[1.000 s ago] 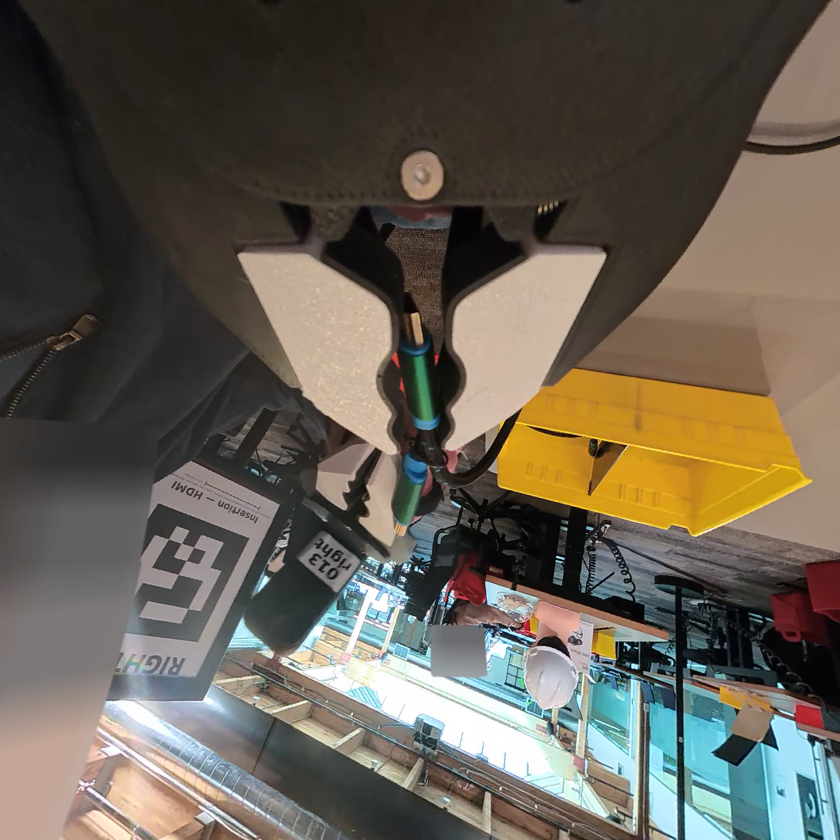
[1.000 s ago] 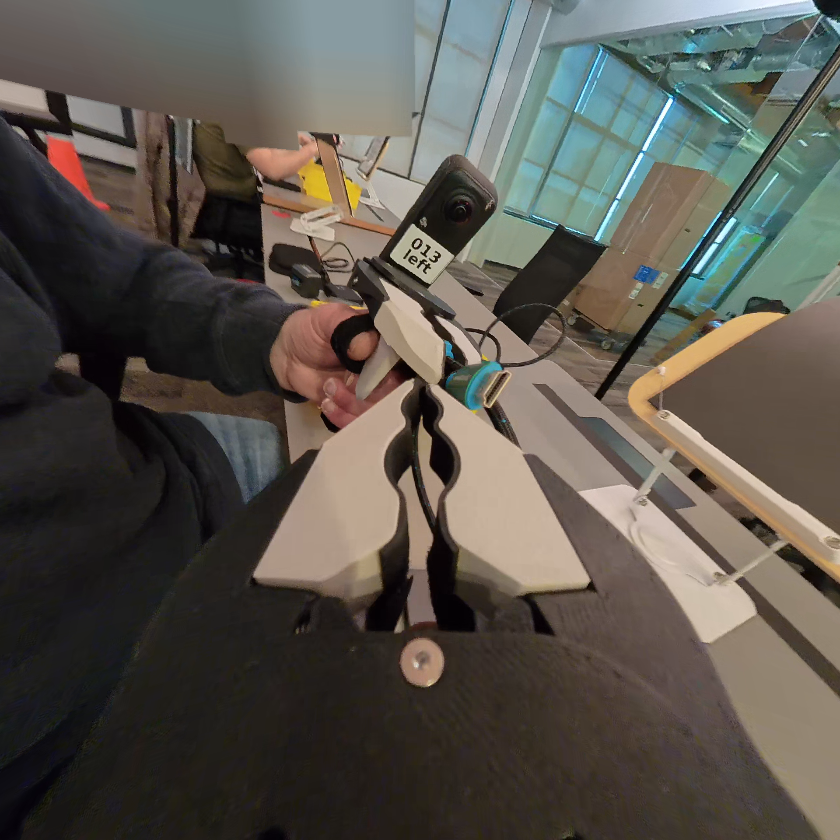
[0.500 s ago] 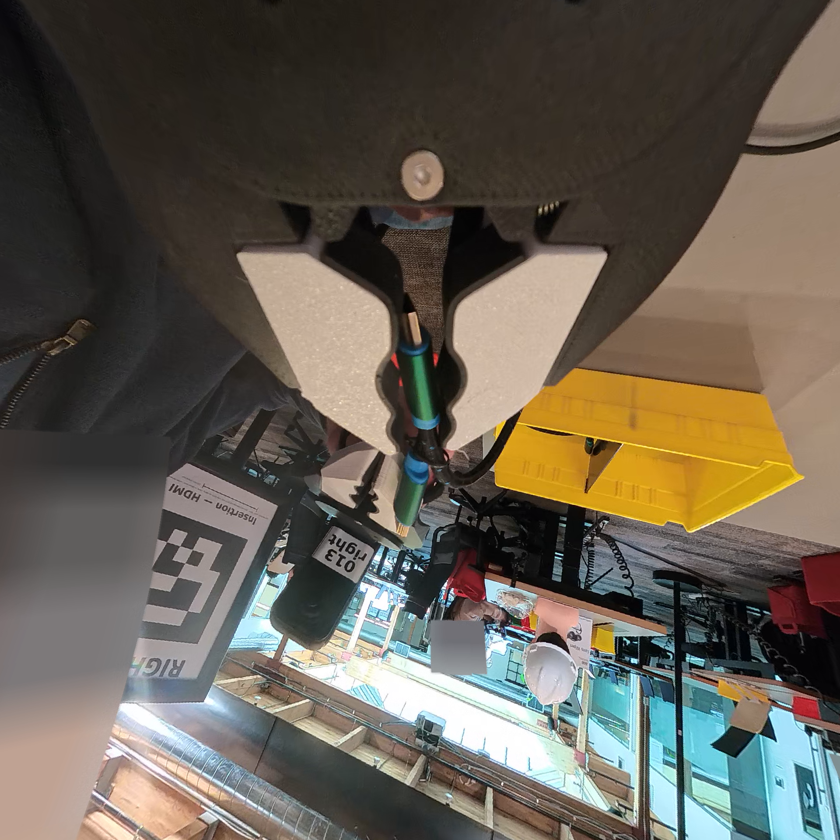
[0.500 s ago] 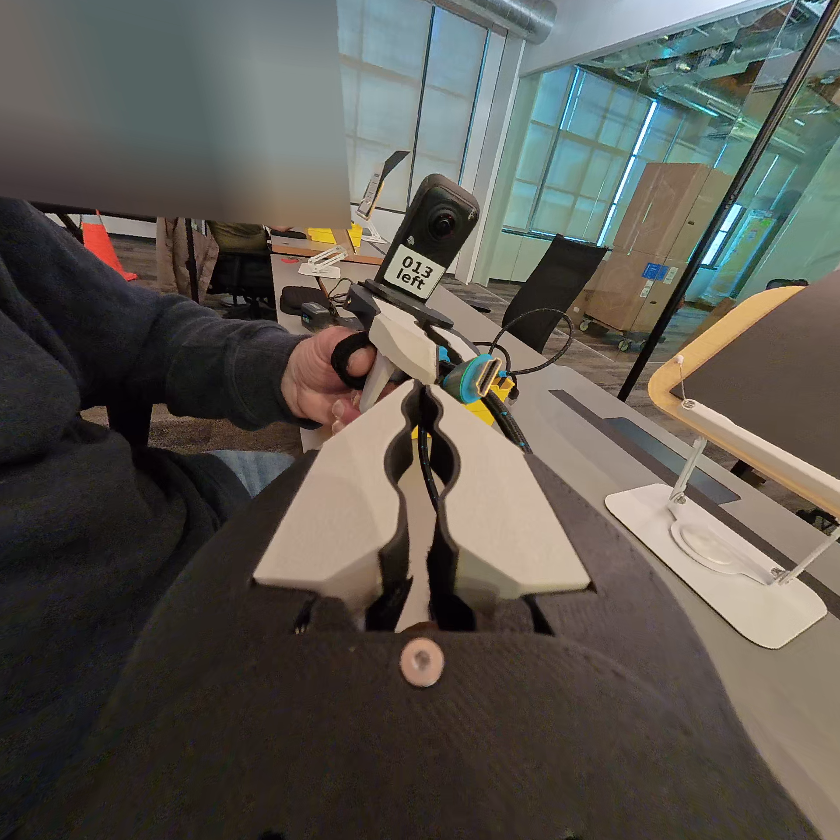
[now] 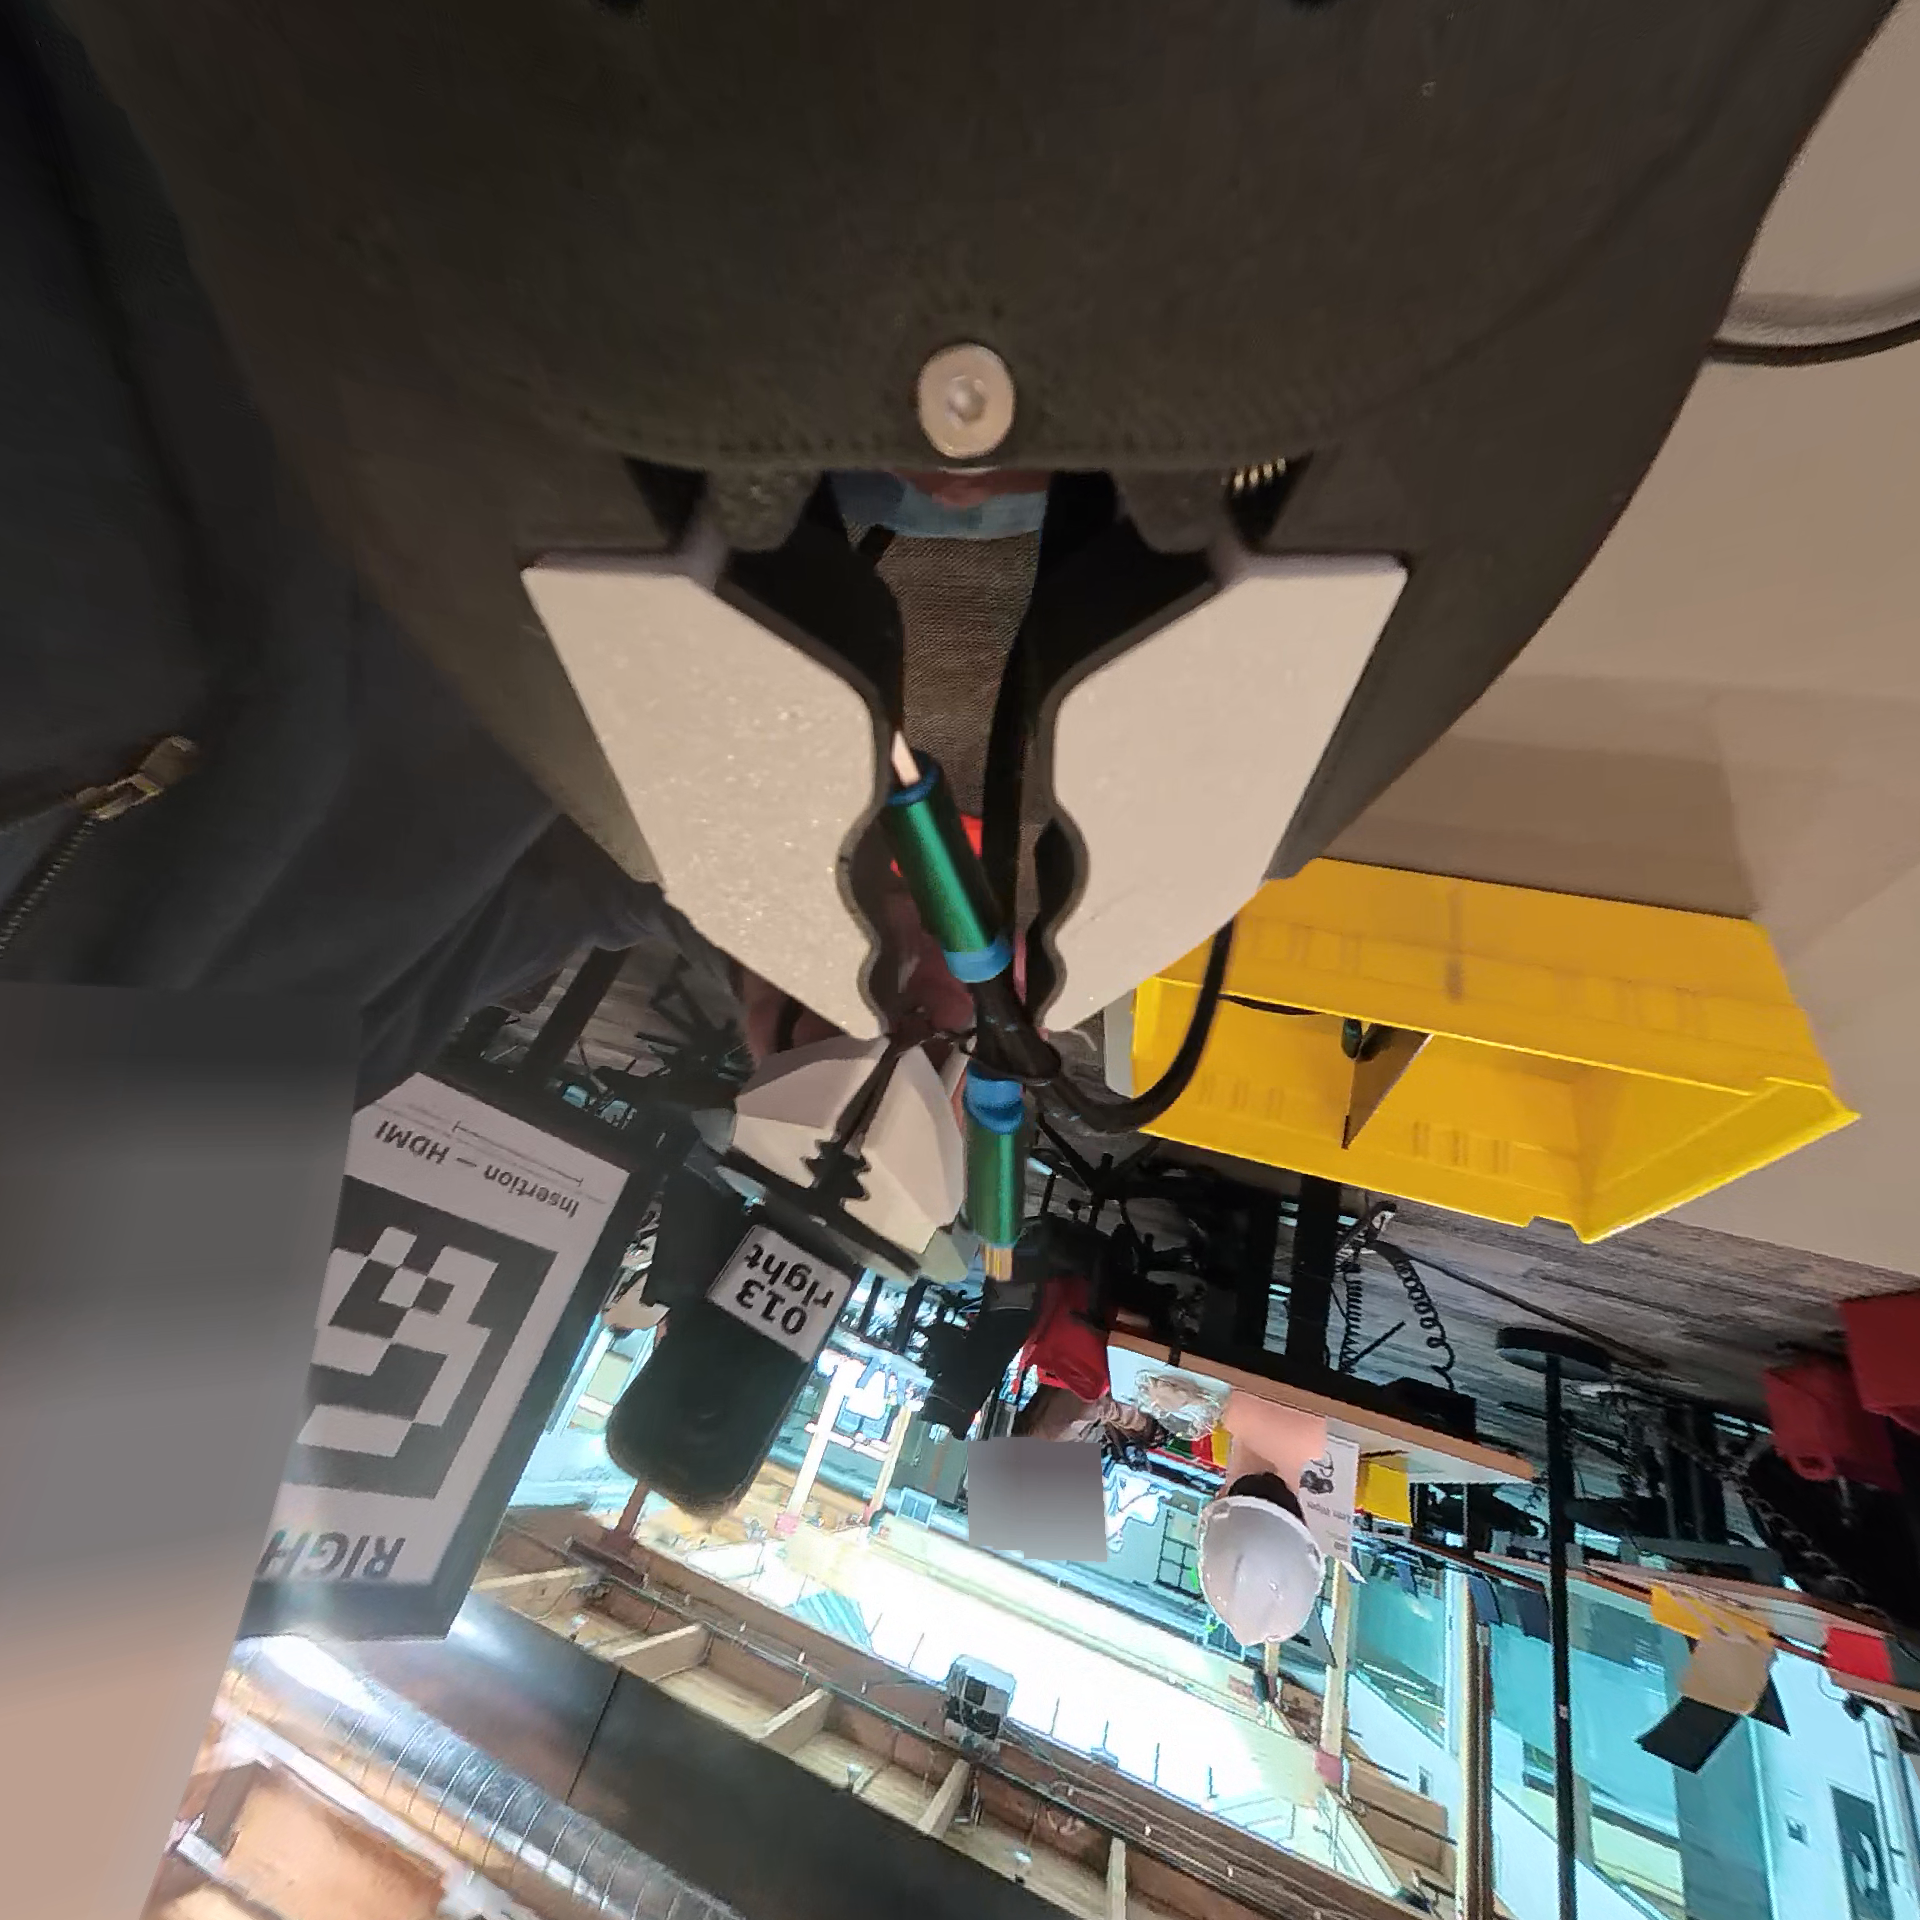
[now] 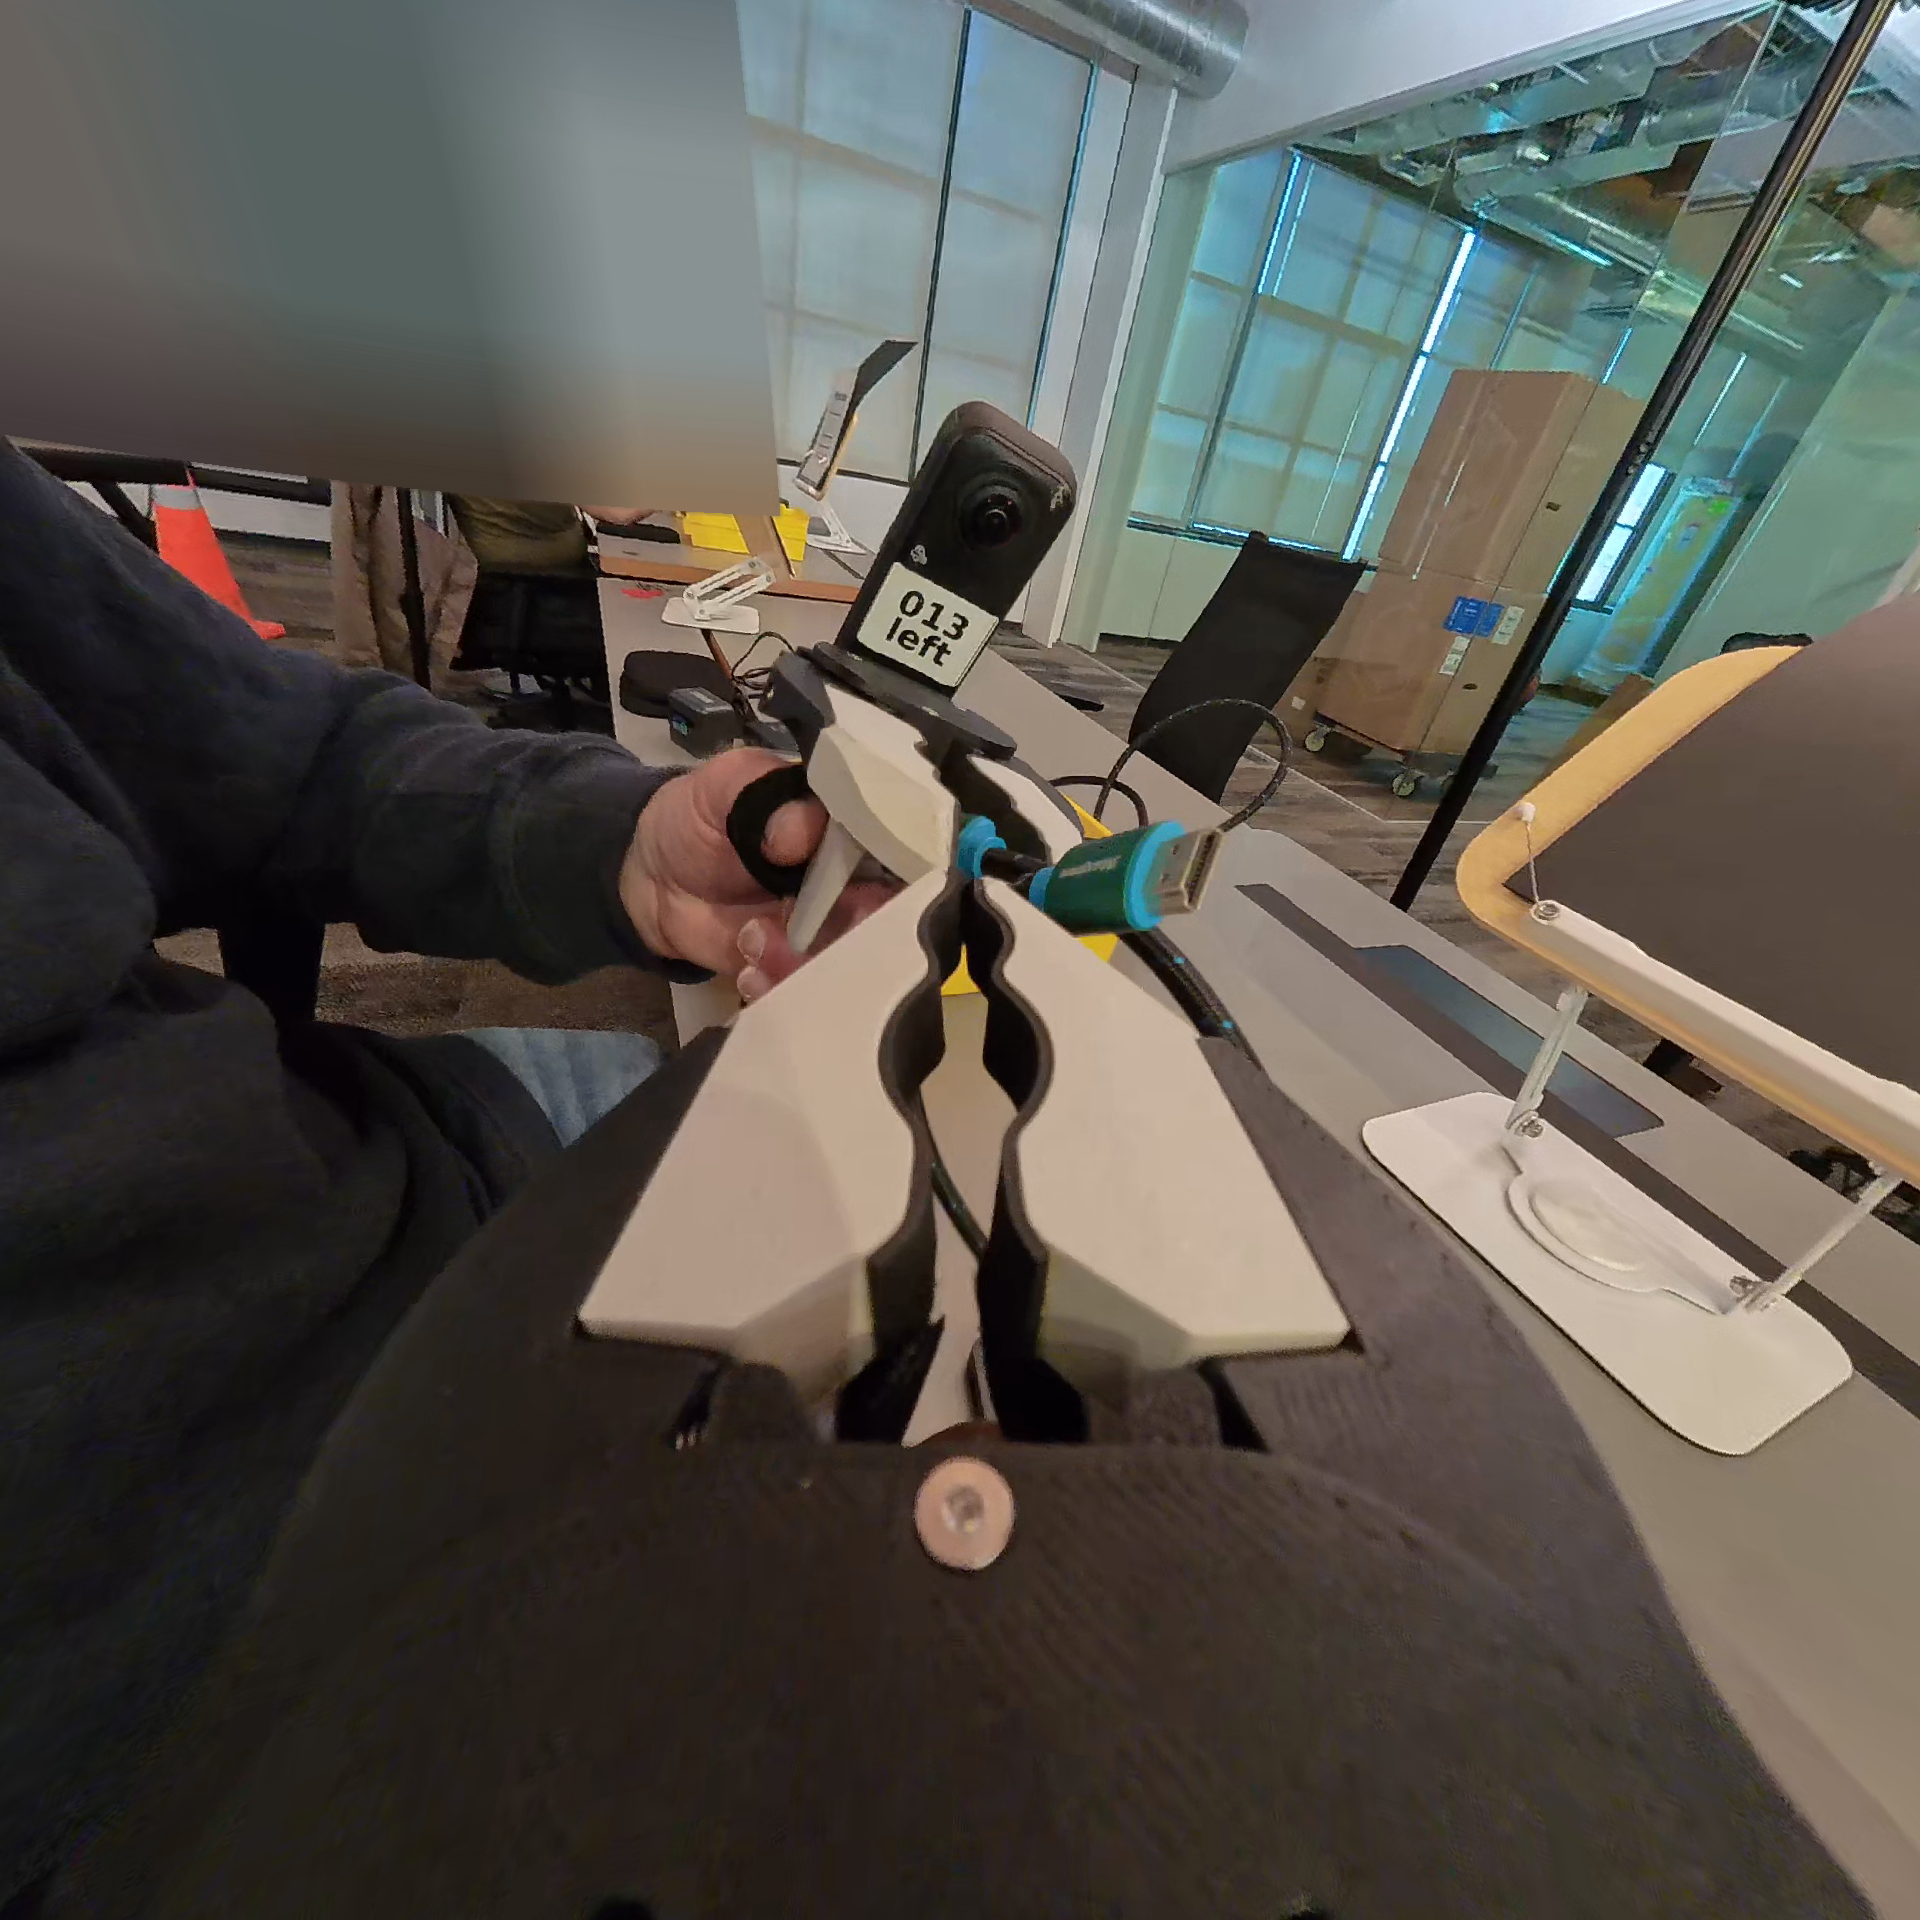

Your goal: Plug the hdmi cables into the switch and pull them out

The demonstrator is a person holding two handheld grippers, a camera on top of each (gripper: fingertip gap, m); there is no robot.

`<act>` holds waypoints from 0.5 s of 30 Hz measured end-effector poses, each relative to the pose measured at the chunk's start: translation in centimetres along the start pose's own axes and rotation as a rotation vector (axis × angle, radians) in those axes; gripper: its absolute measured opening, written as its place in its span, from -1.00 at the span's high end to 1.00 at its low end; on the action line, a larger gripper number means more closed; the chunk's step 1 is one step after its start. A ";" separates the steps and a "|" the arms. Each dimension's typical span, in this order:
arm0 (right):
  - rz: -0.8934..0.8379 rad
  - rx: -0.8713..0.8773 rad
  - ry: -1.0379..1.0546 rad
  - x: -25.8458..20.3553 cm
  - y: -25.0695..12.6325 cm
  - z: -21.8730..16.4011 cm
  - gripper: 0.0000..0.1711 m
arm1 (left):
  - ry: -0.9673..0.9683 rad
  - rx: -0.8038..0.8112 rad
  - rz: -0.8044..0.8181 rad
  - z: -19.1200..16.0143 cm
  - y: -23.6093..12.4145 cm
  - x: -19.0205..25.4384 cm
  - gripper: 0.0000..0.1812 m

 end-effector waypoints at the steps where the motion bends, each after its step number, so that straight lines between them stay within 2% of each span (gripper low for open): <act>1: -0.003 -0.005 -0.003 0.0 0.0 0.0 1.00 | -0.008 0.007 -0.007 0.0 -0.1 0.0 0.74; 6: -0.006 -0.018 -0.013 0.0 0.1 -0.2 1.00 | -0.030 0.008 -0.022 0.0 0.1 -0.1 0.69; 15: -0.010 -0.033 -0.026 -0.1 0.2 -0.2 1.00 | -0.055 0.005 -0.016 -0.2 0.1 -0.4 0.77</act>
Point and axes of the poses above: each gripper's, where its closed fingertips meet, y out along the fingers, z out of its top, x = y × z across the jaws, the point moved 7 cm from there along -y, back along the fingers, and after that the axes turned 14 degrees about -x, right-handed, at the moved point
